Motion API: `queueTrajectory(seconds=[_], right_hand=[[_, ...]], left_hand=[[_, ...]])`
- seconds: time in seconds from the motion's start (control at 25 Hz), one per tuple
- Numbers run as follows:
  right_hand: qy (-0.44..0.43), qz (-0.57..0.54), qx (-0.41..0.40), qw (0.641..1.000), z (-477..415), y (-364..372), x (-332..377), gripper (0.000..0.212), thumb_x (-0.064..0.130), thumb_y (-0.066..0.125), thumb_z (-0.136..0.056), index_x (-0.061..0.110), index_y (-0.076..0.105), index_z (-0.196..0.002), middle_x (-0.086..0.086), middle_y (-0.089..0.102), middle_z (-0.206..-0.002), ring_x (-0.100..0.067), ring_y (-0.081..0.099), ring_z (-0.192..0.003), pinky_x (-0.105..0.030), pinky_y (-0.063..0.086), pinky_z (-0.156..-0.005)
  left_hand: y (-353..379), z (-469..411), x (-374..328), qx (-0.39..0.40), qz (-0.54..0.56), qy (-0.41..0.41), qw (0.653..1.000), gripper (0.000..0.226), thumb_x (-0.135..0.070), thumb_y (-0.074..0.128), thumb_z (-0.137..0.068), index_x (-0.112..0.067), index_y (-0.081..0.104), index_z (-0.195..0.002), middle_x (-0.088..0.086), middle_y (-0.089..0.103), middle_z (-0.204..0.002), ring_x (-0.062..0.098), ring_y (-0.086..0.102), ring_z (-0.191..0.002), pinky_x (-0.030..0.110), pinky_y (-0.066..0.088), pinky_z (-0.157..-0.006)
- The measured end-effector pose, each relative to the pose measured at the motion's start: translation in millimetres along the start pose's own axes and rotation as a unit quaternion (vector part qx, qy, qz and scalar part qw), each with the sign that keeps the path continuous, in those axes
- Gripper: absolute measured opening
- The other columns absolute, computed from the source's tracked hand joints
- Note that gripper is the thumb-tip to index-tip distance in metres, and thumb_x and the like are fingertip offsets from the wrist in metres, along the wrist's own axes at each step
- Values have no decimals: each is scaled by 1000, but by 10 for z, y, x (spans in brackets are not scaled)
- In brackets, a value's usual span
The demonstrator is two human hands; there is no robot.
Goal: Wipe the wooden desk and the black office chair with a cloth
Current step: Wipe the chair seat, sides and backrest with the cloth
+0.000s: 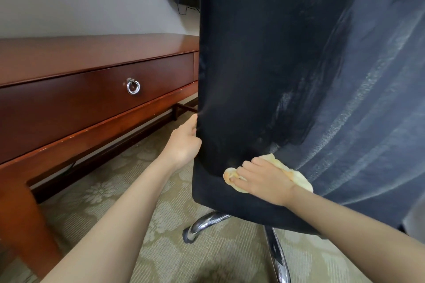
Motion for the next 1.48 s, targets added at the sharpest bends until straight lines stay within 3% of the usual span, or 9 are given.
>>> queueTrajectory(seconds=[0.12,0.28,0.48,0.68,0.84,0.96,1.16,1.32,1.48], right_hand=[[52,10,-2,999,110,-231,-423,37,-12,55,-56,14,57,-82,1,29,-46,-20,31,-39,-27,22,-39],[166,102,-160,968,273,-908,-1179,54,-7,22,-84,16,70,-91,-2,17,-56,-21,17,-55,-31,7,-60],[290,114,-328,892,400,-1698,-2046,30,-12,57,-74,10,73,-86,-11,48,-62,-25,42,-53,-30,25,-54],[386,54,-416,822,373,-2015,-2424,24,-5,60,-75,11,71,-88,-13,54,-72,-32,50,-65,-34,36,-58],[354,90,-266,892,152,-1468,-1907,34,-1,38,-84,14,63,-102,-1,19,-65,-19,14,-59,-33,8,-57],[257,10,-95,962,219,-686,-1196,23,0,51,-72,18,45,-86,1,2,-54,-17,-3,-47,-23,7,-45],[24,-49,82,995,733,159,-74,26,21,75,-59,28,63,-80,7,42,-58,-14,41,-51,-27,36,-49],[102,-71,41,991,771,-47,-560,28,14,72,-61,26,47,-57,7,20,-44,-15,21,-37,-23,2,-39],[256,-75,-108,958,824,-636,-1378,39,1,44,-64,28,23,-82,3,10,-47,-17,14,-38,-20,5,-43]], left_hand=[[11,-3,-37,-41,9,-10,999,64,7,37,-93,-23,27,-149,-2,35,-151,22,33,-139,40,30,-111],[68,-44,-56,-59,0,-31,998,59,-3,45,-94,-18,28,-148,1,37,-150,25,37,-136,42,33,-111],[96,-14,-238,-120,-36,42,991,57,-6,53,-91,-16,33,-143,3,39,-147,24,38,-135,46,33,-112],[78,92,-740,-196,-100,177,959,83,-7,53,-92,-26,-1,-152,-15,-16,-156,8,-14,-144,38,0,-119],[97,198,-1186,-207,-108,279,932,97,12,50,-80,-25,-3,-151,-21,-24,-148,1,-23,-139,37,-6,-118],[141,239,-1369,-206,-140,312,917,100,16,48,-75,-25,-2,-151,-14,-23,-152,7,-22,-142,34,-12,-115],[283,209,-1499,-199,-194,331,902,98,8,50,-80,-32,-9,-147,-9,-26,-152,12,-27,-141,33,-19,-111],[323,97,-1457,-209,-231,306,900,101,3,54,-81,-30,-14,-148,1,-26,-156,17,-28,-141,36,-19,-111],[366,25,-1429,-215,-249,303,894,108,3,54,-77,-31,-22,-146,1,-31,-154,19,-32,-138,41,-17,-110]])
Point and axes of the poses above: each hand's wrist, its own z-axis away from the middle knuckle, its own y-axis out of the palm, x = y × z, the point moved 8 cm from there along -z, towards the middle knuckle
